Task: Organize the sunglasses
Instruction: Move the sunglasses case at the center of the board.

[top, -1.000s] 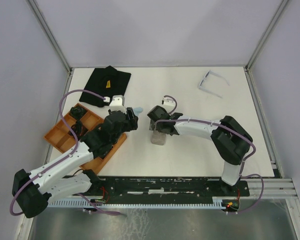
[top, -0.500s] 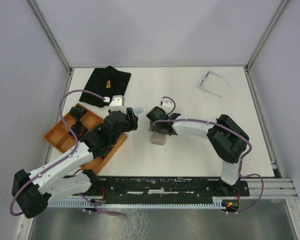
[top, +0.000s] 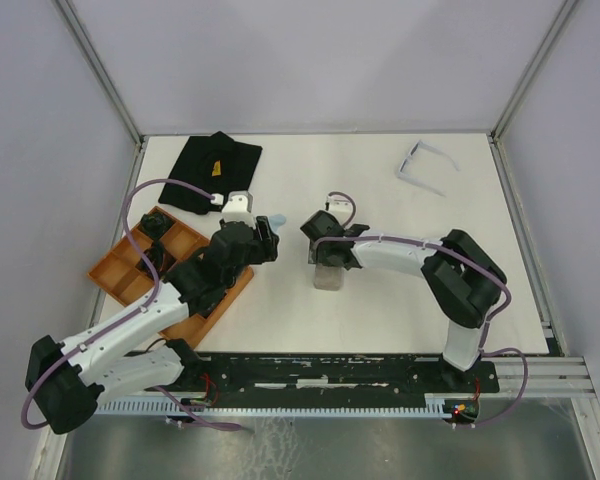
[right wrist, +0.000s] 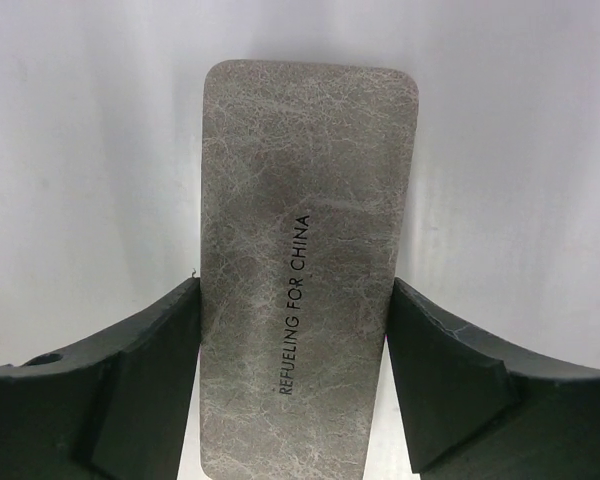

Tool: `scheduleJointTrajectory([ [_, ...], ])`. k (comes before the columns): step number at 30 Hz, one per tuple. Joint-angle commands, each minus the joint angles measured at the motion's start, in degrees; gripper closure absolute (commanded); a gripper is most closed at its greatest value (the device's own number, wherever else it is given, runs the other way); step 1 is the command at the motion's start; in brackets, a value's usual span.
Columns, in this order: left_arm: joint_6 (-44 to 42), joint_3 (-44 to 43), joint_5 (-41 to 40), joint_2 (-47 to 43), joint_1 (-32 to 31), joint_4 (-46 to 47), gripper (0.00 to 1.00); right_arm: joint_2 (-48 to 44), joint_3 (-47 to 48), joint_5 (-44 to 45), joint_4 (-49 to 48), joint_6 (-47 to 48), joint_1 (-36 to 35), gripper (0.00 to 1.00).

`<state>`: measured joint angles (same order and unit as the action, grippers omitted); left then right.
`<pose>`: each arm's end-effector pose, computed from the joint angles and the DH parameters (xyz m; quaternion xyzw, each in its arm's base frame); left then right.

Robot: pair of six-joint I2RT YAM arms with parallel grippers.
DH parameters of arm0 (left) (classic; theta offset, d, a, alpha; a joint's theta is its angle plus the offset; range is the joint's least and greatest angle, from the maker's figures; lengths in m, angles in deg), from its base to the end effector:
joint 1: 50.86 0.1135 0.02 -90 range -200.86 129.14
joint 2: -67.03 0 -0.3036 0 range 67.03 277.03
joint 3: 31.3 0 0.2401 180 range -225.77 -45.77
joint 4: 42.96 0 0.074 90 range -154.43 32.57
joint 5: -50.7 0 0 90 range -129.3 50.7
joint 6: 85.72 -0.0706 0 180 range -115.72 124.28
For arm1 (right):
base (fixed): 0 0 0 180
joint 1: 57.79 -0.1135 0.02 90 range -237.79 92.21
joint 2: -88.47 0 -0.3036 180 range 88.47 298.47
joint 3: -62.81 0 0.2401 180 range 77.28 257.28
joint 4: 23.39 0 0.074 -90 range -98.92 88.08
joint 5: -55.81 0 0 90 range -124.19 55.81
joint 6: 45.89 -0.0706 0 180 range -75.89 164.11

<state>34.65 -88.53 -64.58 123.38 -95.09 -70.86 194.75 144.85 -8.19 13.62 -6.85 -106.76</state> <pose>0.1748 -0.1281 0.3073 -0.0131 0.8398 -0.1604 0.5185 0.2795 0.2740 0.1858 0.0722 0.9428 0.0450 0.3224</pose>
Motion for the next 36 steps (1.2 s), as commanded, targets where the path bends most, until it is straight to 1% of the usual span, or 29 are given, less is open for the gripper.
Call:
scheduleJointTrajectory([
  [1, -1.92, -0.55, 1.94, 0.76, 0.13, 2.53, 0.37, -7.46, -3.72, -0.93, 0.11, 5.67, 3.66, 0.42],
  [3, -1.53, -0.19, 3.28, 0.77, 0.11, 3.33, 0.37, -9.98, -5.65, -2.74, -0.97, 8.18, 5.49, 0.48],
  [6, -0.75, 0.34, 4.53, 0.79, 0.11, 4.11, 0.37, -12.95, -6.92, -4.99, -1.23, 12.96, 8.02, 0.53],
  [9, 0.28, 1.06, 4.88, 0.56, 0.11, 4.35, 0.37, -14.84, -7.47, -6.66, -2.27, 17.73, 10.22, 0.54],
  [12, 1.51, 2.61, 4.92, -0.14, 0.08, 4.80, 0.37, -14.29, -5.88, -8.99, -2.69, 19.50, 12.47, 0.55],
  [16, 3.24, 4.39, 5.12, -1.34, 0.11, 5.51, 0.37, -9.54, 0.66, -12.20, -2.41, 20.78, 14.11, 0.55],
  [23, 5.25, 6.89, 4.72, -3.72, 0.11, 5.47, 0.37, 3.37, 15.11, -16.74, -1.25, 21.15, 14.23, 0.59],
  [30, 5.38, 7.91, 3.77, -5.75, 0.10, 3.67, 0.37, 13.91, 28.28, -15.50, 2.49, 19.94, 14.44, 0.58],
  [36, 6.41, 8.86, 3.61, -7.24, 0.07, 2.97, 0.37, 19.23, 33.98, -14.29, 3.80, 19.22, 14.64, 0.56],
])
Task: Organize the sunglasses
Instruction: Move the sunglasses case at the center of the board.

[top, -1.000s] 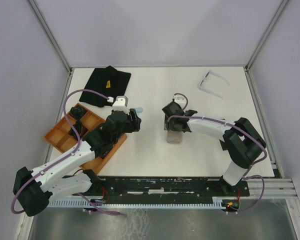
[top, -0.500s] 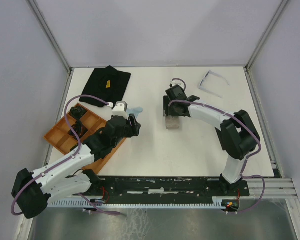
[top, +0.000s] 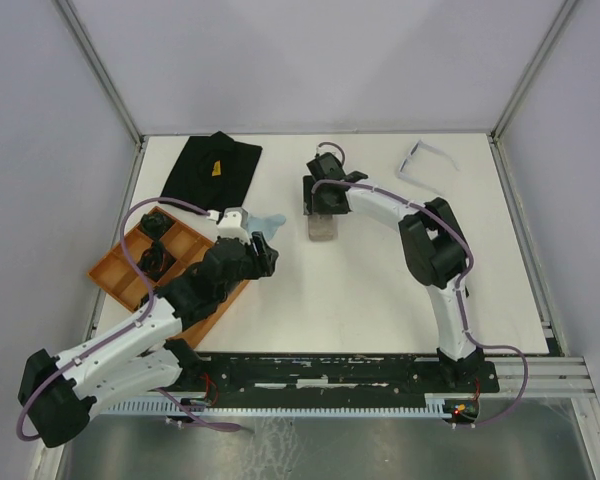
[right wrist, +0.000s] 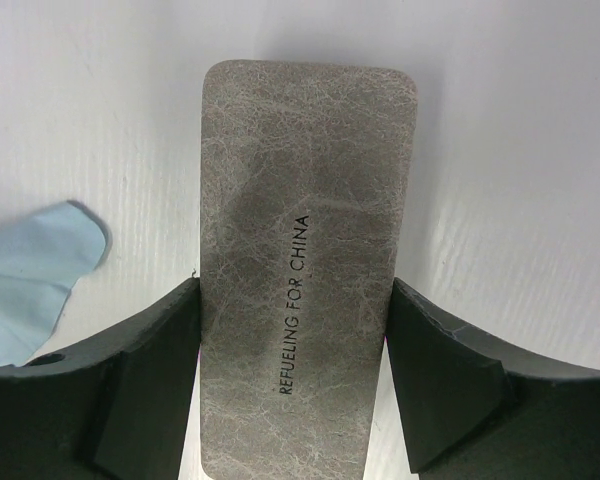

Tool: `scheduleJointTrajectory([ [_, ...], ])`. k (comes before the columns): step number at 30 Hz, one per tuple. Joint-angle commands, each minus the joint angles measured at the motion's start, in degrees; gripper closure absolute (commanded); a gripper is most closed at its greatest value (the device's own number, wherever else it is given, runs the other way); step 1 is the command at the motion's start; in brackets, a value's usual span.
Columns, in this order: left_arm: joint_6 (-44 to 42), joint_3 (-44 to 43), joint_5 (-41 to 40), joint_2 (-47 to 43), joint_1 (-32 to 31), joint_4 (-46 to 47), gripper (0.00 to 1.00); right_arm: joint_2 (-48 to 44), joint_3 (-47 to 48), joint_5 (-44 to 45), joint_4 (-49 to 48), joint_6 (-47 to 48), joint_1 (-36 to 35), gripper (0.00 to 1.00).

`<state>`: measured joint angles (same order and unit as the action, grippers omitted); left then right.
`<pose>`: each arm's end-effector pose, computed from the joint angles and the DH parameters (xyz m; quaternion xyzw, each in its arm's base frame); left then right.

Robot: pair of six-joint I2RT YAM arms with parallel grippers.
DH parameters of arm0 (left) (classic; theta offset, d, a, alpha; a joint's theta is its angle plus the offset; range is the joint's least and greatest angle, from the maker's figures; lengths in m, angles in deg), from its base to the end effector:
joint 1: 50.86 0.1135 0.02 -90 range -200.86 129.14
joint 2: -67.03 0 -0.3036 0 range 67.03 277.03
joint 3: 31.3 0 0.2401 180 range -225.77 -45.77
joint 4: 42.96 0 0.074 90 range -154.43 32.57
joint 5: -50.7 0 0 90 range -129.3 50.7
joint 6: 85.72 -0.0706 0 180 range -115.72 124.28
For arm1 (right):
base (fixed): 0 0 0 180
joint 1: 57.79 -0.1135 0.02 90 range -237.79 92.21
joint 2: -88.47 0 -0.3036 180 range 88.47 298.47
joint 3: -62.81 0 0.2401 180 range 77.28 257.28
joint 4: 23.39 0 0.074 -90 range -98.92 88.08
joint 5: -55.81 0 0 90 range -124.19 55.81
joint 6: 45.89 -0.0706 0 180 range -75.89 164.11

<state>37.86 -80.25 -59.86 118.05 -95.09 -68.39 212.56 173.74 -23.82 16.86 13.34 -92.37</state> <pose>0.1558 -0.1170 0.2761 -0.0141 0.8461 -0.2019 0.4930 0.4267 0.2787 0.1951 -0.0031 0.9460 0.0966 0.3095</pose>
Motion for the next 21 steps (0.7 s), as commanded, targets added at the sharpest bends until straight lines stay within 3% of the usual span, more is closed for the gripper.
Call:
scheduleJointTrajectory([
  [1, 3.31, 0.70, -1.15, -2.09, 0.07, 0.44, 0.37, 2.00, 5.69, 1.79, 0.73, -1.30, 0.26, 0.54],
  [4, 3.41, 0.57, -1.45, -2.29, 0.07, -0.14, 0.37, 3.44, 6.94, 2.08, 0.56, -1.60, 0.41, 0.49],
  [8, 3.29, 0.47, -1.59, -2.66, 0.10, -0.68, 0.37, 4.10, 7.82, 0.56, 0.26, -1.27, 0.44, 0.29],
  [15, -0.42, -1.46, -2.59, -3.20, 0.11, -2.08, 0.34, -4.45, 1.47, -2.85, -4.47, 0.77, 1.93, 0.06],
  [21, -2.03, -3.75, -3.73, -2.23, 0.11, -2.54, 0.30, -15.77, -5.92, -3.96, -4.75, 3.65, 4.72, 0.01],
])
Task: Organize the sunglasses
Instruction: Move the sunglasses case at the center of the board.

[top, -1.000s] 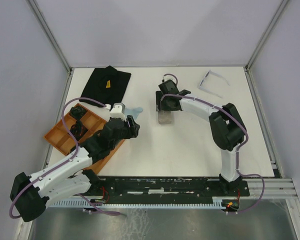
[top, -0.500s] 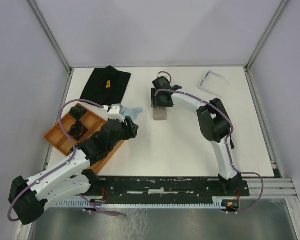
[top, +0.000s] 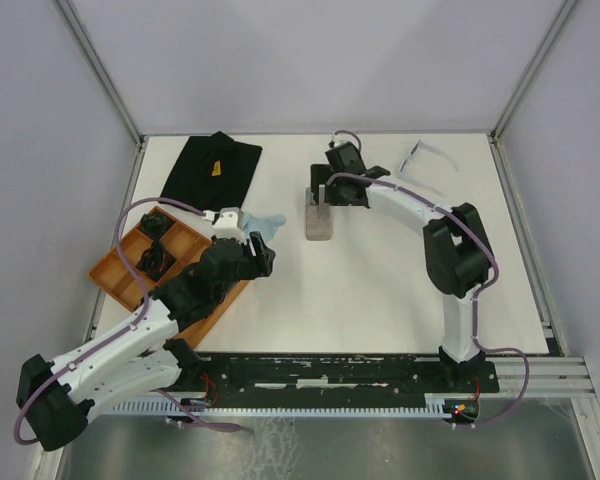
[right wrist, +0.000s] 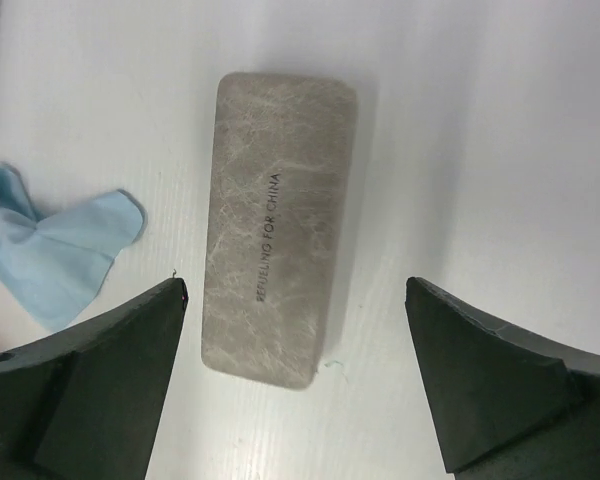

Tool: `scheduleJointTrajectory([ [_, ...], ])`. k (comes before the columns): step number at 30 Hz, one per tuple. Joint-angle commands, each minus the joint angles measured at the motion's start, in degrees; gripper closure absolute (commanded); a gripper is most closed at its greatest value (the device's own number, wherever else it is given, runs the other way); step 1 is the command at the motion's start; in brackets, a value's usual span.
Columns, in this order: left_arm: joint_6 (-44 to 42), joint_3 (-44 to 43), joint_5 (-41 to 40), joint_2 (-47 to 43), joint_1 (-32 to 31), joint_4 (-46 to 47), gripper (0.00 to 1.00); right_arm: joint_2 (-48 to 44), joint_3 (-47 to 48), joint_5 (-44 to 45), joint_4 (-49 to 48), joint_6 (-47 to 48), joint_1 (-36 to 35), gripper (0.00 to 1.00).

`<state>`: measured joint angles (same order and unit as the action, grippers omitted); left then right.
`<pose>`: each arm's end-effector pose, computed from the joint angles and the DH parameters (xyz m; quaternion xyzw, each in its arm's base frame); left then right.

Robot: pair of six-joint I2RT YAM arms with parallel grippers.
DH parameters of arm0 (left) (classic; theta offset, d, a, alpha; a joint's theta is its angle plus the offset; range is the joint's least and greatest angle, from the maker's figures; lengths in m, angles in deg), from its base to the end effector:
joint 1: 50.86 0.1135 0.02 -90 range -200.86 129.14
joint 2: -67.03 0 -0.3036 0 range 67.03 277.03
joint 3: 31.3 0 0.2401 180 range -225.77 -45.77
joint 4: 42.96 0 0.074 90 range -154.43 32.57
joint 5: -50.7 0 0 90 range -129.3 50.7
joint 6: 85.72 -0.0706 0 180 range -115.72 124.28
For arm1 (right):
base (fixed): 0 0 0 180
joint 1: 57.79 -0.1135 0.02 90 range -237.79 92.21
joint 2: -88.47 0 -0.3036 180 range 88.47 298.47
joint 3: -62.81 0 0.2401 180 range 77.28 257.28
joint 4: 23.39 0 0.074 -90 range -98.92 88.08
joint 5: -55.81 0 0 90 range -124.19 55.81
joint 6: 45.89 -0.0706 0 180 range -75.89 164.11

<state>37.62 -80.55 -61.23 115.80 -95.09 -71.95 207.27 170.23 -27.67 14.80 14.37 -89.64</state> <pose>0.1492 -0.1085 0.2773 -0.0167 0.8492 -0.1870 0.4936 0.4248 0.2545 0.2224 0.0024 0.9371 0.1308 0.3237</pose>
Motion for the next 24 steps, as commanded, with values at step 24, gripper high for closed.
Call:
scheduleJointTrajectory([
  [24, -2.45, -3.27, 2.44, 5.72, 0.10, 4.55, 0.18, -32.53, -41.55, 1.36, -0.23, -6.01, 40.80, 0.01],
])
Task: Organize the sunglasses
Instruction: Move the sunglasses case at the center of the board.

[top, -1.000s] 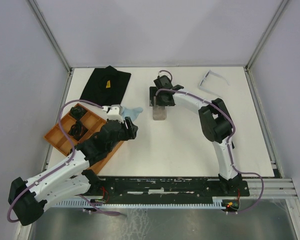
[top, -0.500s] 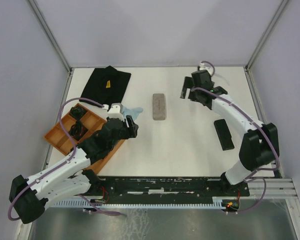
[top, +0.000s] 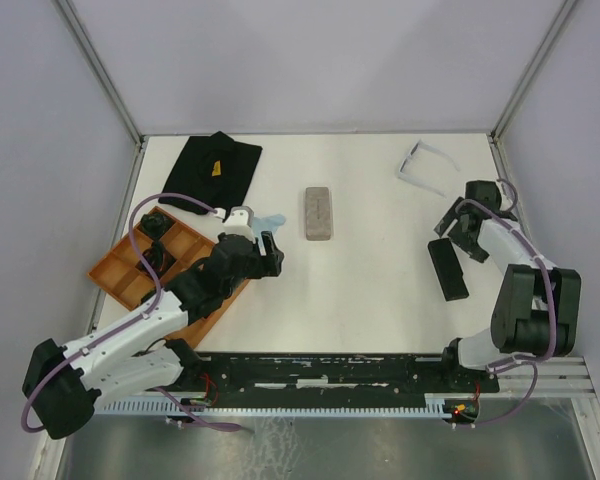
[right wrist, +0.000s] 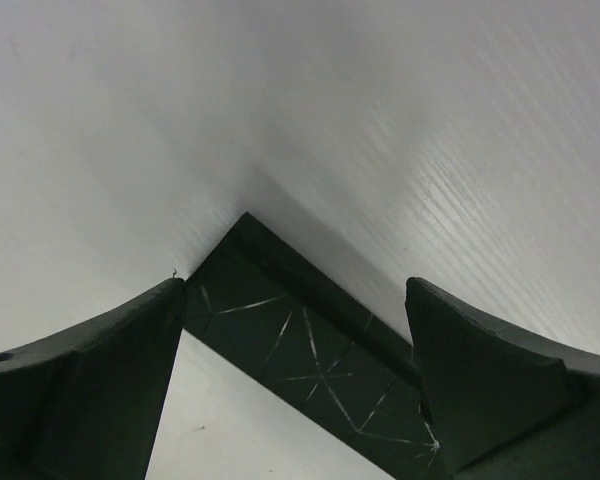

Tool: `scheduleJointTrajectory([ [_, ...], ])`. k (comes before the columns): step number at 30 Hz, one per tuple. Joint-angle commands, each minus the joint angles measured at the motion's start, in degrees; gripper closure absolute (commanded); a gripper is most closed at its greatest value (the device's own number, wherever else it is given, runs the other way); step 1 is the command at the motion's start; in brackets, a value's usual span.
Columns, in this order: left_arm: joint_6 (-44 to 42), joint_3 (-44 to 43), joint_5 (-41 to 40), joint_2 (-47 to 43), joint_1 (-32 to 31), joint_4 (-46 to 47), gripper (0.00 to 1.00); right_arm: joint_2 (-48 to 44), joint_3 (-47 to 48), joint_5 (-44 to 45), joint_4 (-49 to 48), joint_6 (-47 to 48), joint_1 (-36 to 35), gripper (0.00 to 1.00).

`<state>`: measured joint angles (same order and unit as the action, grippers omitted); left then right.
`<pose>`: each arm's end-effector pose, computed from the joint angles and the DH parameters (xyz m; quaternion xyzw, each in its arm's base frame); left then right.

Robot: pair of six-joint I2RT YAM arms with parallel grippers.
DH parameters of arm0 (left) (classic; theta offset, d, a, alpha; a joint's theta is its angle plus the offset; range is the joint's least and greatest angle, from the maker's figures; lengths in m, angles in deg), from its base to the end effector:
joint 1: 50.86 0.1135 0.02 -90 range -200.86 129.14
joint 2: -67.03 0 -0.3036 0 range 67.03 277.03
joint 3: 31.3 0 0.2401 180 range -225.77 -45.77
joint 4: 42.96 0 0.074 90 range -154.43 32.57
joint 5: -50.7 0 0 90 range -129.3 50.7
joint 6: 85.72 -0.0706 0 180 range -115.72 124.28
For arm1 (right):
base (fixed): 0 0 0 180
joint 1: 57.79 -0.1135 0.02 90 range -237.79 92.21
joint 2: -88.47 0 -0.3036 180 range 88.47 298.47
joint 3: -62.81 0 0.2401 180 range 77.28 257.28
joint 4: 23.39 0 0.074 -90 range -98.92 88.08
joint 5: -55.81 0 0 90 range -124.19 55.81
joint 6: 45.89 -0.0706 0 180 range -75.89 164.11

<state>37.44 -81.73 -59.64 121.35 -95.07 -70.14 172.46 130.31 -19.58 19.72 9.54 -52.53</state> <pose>0.1623 -0.1236 0.2715 -0.0039 0.8614 -0.1826 0.4740 0.2876 -0.0444 0.2245 0.3574 0.8886 -0.0529 0.2826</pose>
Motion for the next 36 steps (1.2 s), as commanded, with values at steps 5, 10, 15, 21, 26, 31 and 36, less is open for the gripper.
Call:
scheduleJointTrajectory([
  [5, -2.10, -1.92, 1.56, 0.72, 0.10, 3.29, 0.18, 3.42, -4.60, -12.38, -9.22, -1.47, 6.17, 0.01],
  [10, -1.88, -1.92, 2.40, 1.76, 0.09, 3.98, 0.17, 2.05, -7.56, -17.99, -11.74, -3.33, 6.26, 0.01],
  [15, -1.79, -1.98, 3.01, 2.80, 0.15, 4.60, 0.17, -1.56, -10.58, -22.03, -12.03, -4.64, 5.88, 0.01],
  [21, -1.38, -1.96, 3.68, 3.73, 0.12, 5.38, 0.17, -8.43, -14.51, -21.96, -11.57, -7.73, 2.38, 0.01],
  [26, -1.00, -2.17, 4.75, 5.09, 0.09, 6.01, 0.17, -14.08, -19.38, -20.00, -14.62, -16.65, -4.27, 0.02],
  [31, -0.80, -2.69, 5.20, 6.08, 0.08, 6.15, 0.17, -16.73, -22.43, -15.38, -18.80, -26.27, -14.82, 0.02],
  [36, -0.65, -3.23, 5.51, 6.86, 0.12, 6.30, 0.16, -15.29, -21.33, -11.52, -21.95, -31.52, -23.98, 0.03],
])
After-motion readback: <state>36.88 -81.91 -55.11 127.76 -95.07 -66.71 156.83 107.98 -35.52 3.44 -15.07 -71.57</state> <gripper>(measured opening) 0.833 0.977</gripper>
